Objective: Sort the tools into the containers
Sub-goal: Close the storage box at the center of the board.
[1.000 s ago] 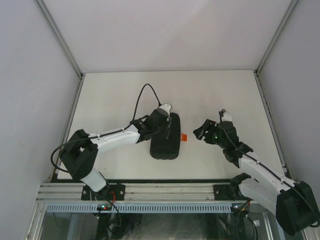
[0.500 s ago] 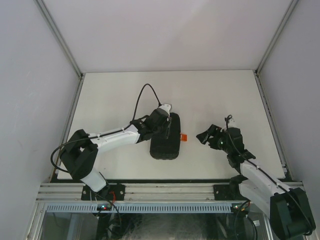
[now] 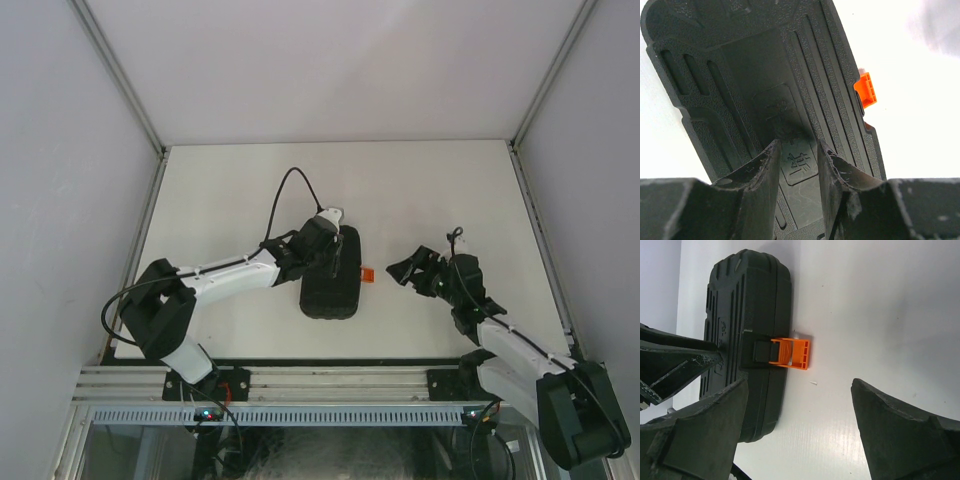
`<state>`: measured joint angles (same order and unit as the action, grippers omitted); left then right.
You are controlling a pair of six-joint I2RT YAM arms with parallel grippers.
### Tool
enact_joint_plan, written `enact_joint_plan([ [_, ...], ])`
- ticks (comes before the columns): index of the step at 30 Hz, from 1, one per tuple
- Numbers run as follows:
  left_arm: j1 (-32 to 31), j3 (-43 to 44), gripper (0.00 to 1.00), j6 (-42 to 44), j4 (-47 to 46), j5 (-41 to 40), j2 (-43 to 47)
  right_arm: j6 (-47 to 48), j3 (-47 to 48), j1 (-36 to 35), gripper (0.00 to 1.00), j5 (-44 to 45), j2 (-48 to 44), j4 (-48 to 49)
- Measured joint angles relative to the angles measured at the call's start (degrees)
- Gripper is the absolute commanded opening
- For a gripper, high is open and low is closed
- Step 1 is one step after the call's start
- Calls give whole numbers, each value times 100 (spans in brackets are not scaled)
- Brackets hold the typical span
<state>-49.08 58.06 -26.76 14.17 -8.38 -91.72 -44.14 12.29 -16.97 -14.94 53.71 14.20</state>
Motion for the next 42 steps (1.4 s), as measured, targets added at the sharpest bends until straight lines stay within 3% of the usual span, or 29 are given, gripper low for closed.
enact_joint_plan([
  [16, 9, 0, 38, 0, 2, 9, 0, -494, 0, -341, 80, -203, 1027, 798],
  [33, 22, -2, 38, 46, -2, 61, 0, -1394, 345, -417, 52, -520, 3069, 2131],
  [42, 24, -2, 37, 46, -2, 74, 0, -1532, 481, -409, 48, -820, 3674, 2715],
])
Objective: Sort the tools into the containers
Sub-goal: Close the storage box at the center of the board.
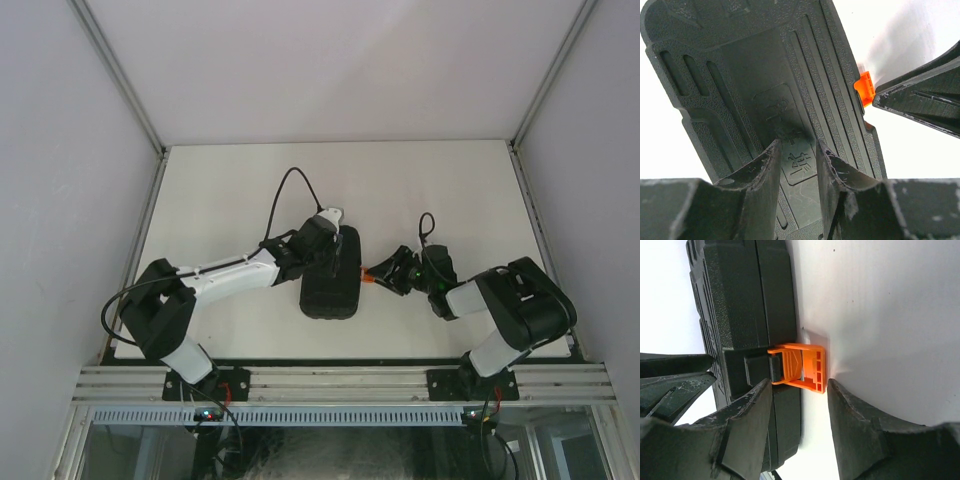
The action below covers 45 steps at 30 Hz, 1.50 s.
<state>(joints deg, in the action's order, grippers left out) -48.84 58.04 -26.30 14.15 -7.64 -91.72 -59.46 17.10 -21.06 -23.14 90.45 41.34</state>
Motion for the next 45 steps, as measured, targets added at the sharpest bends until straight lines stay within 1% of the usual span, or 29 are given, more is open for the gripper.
enact_joint_plan([
  [10, 2, 0, 37, 0, 2, 0, -2, 11, 70, 92, 46, -365, 361, 431],
  [17, 2, 0, 36, 0, 2, 0, -2, 55, 68, 157, 46, -564, 396, 505],
  [32, 2, 0, 34, 0, 4, -24, -13, 264, 74, 249, 44, -835, -74, 385],
  [37, 2, 0, 34, -2, -37, 15, -26, 225, 243, 66, 44, -1180, -243, 575],
  [45, 2, 0, 34, -2, -68, 39, -33, 308, 437, -35, 41, -1172, -258, 345],
])
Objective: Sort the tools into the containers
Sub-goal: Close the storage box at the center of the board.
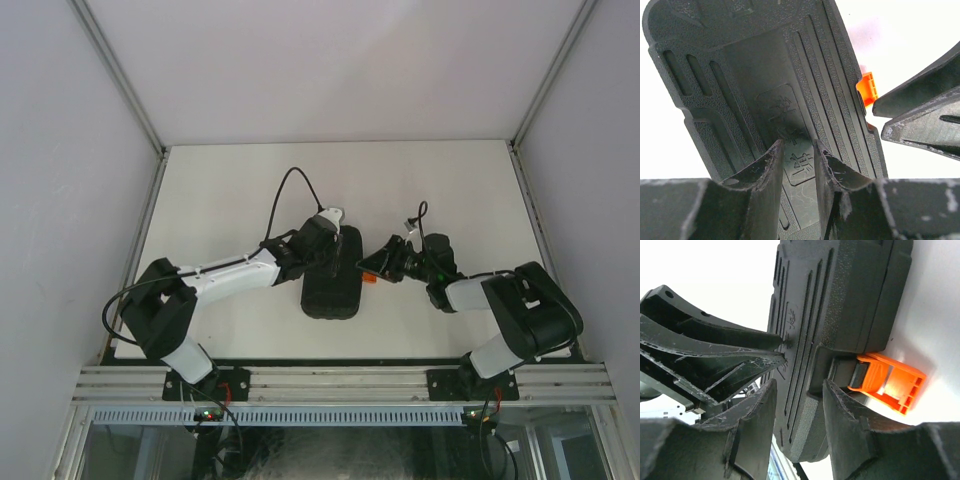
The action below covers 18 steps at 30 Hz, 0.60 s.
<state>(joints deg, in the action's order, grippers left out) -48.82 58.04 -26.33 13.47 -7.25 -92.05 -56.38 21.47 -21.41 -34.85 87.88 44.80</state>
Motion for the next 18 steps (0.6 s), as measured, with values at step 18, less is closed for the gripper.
enact_joint_plan([
  [18, 0, 0, 34, 0, -13, 15, -4, 772, 46, -85, 44, 1683, -1156, -2057],
])
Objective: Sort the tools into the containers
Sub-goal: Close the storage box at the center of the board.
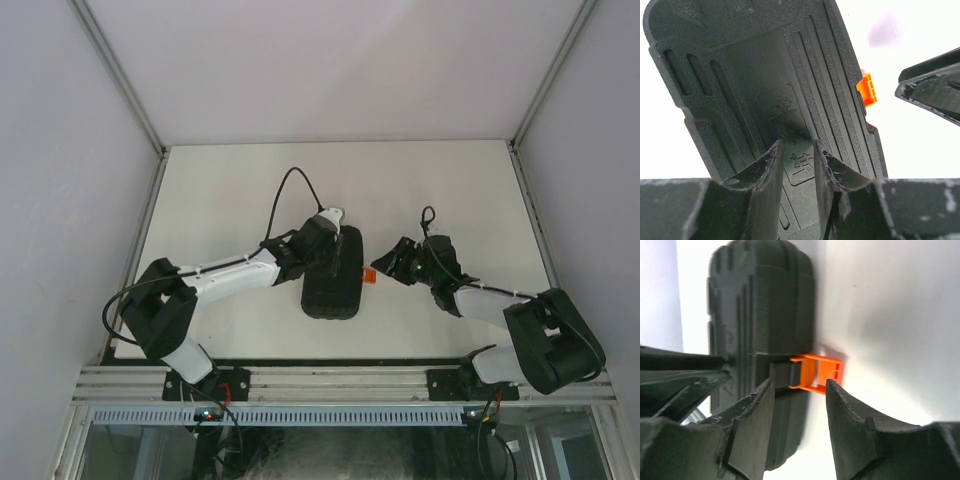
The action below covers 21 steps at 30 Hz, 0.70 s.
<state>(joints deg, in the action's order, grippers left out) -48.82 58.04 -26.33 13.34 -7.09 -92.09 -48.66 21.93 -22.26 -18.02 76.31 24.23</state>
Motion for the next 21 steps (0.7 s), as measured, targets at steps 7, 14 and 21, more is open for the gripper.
enact_joint_plan([
  [7, 0, 0, 33, 0, -2, 4, 0, 2, 28, 28, 38, 109, 662, -256],
  [14, -2, 0, 33, 0, -2, 4, 0, -15, 216, 85, 38, -129, 1108, -7],
  [21, 0, 0, 33, 0, 0, 9, 0, -59, 251, 264, 35, -750, 1539, 538],
])
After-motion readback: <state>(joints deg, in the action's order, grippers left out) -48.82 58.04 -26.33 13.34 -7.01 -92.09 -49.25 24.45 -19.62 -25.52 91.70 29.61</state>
